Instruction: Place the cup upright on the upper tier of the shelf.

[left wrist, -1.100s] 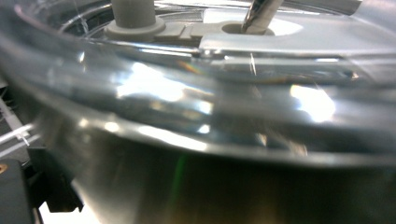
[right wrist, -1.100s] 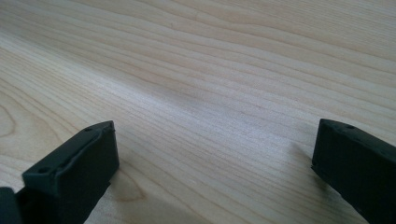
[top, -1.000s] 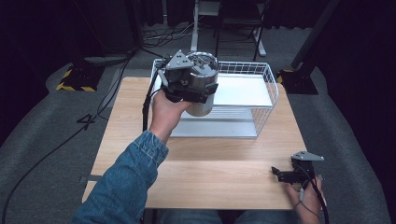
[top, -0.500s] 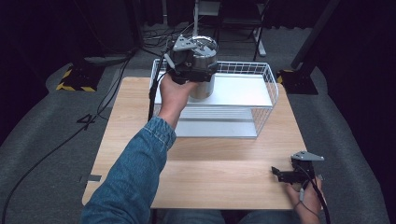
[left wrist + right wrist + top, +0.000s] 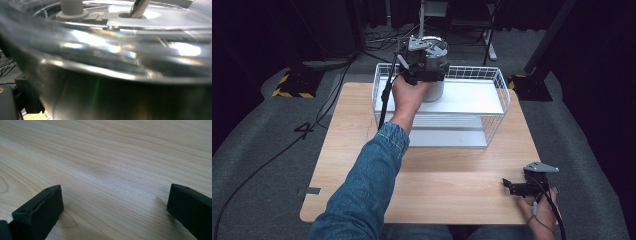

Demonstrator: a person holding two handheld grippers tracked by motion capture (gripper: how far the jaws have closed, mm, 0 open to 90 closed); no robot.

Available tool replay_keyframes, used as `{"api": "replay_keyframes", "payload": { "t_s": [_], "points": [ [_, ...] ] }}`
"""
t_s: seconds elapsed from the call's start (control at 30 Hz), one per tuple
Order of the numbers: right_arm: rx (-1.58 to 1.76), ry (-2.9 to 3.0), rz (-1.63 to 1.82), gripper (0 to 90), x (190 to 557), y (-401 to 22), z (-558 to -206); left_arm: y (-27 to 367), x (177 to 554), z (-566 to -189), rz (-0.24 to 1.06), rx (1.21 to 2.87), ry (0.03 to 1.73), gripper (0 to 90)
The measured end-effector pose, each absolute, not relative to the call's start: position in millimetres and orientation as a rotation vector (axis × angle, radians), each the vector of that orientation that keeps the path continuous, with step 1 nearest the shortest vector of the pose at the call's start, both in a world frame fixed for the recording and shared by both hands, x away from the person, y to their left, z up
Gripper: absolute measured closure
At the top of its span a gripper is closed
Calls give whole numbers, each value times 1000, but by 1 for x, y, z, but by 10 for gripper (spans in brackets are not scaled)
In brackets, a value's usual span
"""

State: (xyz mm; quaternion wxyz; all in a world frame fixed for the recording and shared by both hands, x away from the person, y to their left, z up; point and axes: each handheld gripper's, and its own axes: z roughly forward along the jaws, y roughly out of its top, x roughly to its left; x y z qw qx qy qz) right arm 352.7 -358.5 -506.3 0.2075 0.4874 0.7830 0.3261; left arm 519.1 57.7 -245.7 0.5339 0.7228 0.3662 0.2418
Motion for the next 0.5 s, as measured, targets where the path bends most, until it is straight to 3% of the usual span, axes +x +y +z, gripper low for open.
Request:
{"api": "replay_keyframes", "payload": {
  "t_s": [0.5],
  "points": [
    [1356,2180,908,5,353,-359,-506,50,524,-254,567,1733,908,34]
  ]
}}
